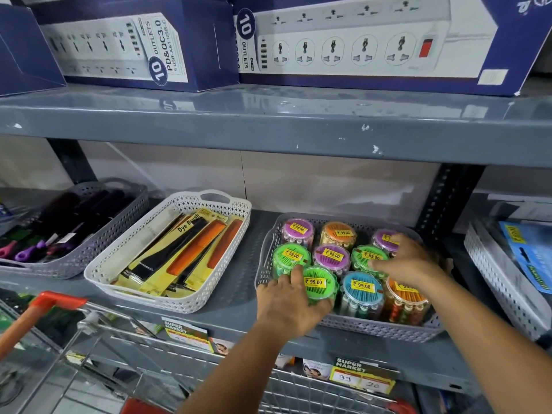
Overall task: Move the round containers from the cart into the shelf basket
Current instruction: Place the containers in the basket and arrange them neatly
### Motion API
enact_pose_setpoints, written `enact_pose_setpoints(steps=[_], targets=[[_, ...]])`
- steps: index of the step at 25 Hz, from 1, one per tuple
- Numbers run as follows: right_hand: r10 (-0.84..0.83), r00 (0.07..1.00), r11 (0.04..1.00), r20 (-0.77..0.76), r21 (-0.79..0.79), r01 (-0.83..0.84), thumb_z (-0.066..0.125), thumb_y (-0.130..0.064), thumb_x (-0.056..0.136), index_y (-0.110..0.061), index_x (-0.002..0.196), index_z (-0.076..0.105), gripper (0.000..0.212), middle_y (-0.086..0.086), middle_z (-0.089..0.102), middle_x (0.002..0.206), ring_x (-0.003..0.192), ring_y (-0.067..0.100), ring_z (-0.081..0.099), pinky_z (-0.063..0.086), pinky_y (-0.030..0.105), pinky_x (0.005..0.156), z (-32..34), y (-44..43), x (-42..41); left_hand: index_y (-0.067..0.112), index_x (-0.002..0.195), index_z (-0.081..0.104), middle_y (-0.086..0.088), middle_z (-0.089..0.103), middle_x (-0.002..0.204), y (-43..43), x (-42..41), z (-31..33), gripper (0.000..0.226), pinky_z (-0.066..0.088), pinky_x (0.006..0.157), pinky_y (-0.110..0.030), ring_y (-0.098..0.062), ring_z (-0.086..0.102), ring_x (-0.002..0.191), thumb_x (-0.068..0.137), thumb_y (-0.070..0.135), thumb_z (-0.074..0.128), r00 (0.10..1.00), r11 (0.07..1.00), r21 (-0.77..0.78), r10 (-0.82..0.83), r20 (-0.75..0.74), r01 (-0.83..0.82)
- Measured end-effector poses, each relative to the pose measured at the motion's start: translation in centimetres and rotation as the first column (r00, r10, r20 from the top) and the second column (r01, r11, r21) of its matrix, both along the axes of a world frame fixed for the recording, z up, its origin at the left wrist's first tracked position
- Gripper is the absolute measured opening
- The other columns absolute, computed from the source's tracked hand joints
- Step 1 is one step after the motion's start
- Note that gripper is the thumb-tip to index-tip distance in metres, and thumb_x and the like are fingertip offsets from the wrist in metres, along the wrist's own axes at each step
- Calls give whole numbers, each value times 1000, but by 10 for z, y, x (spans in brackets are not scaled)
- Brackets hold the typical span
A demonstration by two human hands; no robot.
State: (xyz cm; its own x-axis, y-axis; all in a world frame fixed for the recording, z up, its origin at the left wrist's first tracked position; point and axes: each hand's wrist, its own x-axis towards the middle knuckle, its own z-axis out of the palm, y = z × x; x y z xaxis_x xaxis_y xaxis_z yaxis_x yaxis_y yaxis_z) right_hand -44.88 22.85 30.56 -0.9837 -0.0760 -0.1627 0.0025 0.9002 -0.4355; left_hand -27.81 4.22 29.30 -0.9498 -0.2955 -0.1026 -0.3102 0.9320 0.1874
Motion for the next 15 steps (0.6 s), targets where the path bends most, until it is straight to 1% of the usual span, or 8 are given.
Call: enact_pose_setpoints(steps=[1, 2, 3, 7, 9, 12, 14, 15], targets=[[-17, 998, 1000, -55, -12, 16, 74, -61, 59, -37, 124, 48, 74, 7, 52, 136, 124, 39, 43, 32, 51, 105, 6, 3, -2, 17, 147, 8, -14, 47, 140, 0, 0, 0, 93, 34, 101, -48, -32, 44, 125, 79, 78, 28, 1000, 1000, -3, 0, -3, 0], [-39, 993, 999, -114, -9, 38, 69, -55, 71, -37, 121, 53, 56, 8, 53, 134, 124, 40, 42, 29, 52, 106, 12, 5, -4, 17, 147, 8, -14, 47, 140, 0, 0, -1, 93, 34, 101, -48, -32, 44, 125, 79, 78, 28, 1000, 1000, -6, -1, -5, 1], [-48, 988, 998, -149, 26, 52, 64, -56, 75, -36, 119, 55, 49, 9, 55, 133, 124, 42, 41, 27, 55, 107, 13, 9, -8, 17, 148, 8, -14, 46, 140, 0, 0, -2, 93, 34, 101, -48, -32, 44, 126, 80, 78, 27, 1000, 1000, -8, -2, -6, 2], [-28, 992, 995, -122, 94, 40, 55, -74, 67, -39, 109, 58, 55, 9, 63, 122, 118, 44, 45, 31, 62, 103, -10, 23, -31, 17, 147, 9, -13, 46, 141, 0, 0, -3, 94, 35, 102, -48, -32, 44, 126, 79, 79, 27, 1000, 1000, -19, 1, -12, -1], [-27, 993, 996, -112, 87, 37, 54, -75, 64, -41, 109, 57, 57, 6, 66, 117, 114, 42, 49, 33, 62, 102, -26, 29, -50, 16, 148, 9, -13, 46, 141, 0, -1, -3, 94, 35, 102, -48, -31, 44, 126, 79, 78, 27, 1000, 1000, -17, 2, -19, -3], [-25, 997, 999, -77, 33, 27, 48, -80, 51, -46, 108, 52, 66, 3, 68, 111, 107, 38, 56, 38, 61, 99, -53, 40, -87, 16, 148, 8, -13, 45, 143, 0, -2, -4, 95, 33, 101, -48, -32, 43, 127, 79, 77, 28, 1000, 1000, -26, 6, -28, -7], [-6, 998, 1000, -69, 20, 8, 46, -81, 45, -47, 109, 50, 73, 5, 66, 115, 108, 38, 55, 39, 61, 99, -39, 35, -75, 15, 149, 8, -13, 45, 143, 1, -2, -5, 94, 33, 101, -48, -31, 43, 127, 80, 77, 27, 1000, 999, -36, 3, -29, -4], [21, 994, 1000, -110, 11, -20, 50, -78, 50, -46, 112, 50, 70, 6, 64, 121, 113, 39, 52, 35, 61, 102, -20, 25, -56, 15, 148, 8, -13, 45, 142, 2, -1, -5, 94, 33, 101, -48, -31, 43, 126, 80, 77, 26, 999, 999, -43, 1, -33, -2]])
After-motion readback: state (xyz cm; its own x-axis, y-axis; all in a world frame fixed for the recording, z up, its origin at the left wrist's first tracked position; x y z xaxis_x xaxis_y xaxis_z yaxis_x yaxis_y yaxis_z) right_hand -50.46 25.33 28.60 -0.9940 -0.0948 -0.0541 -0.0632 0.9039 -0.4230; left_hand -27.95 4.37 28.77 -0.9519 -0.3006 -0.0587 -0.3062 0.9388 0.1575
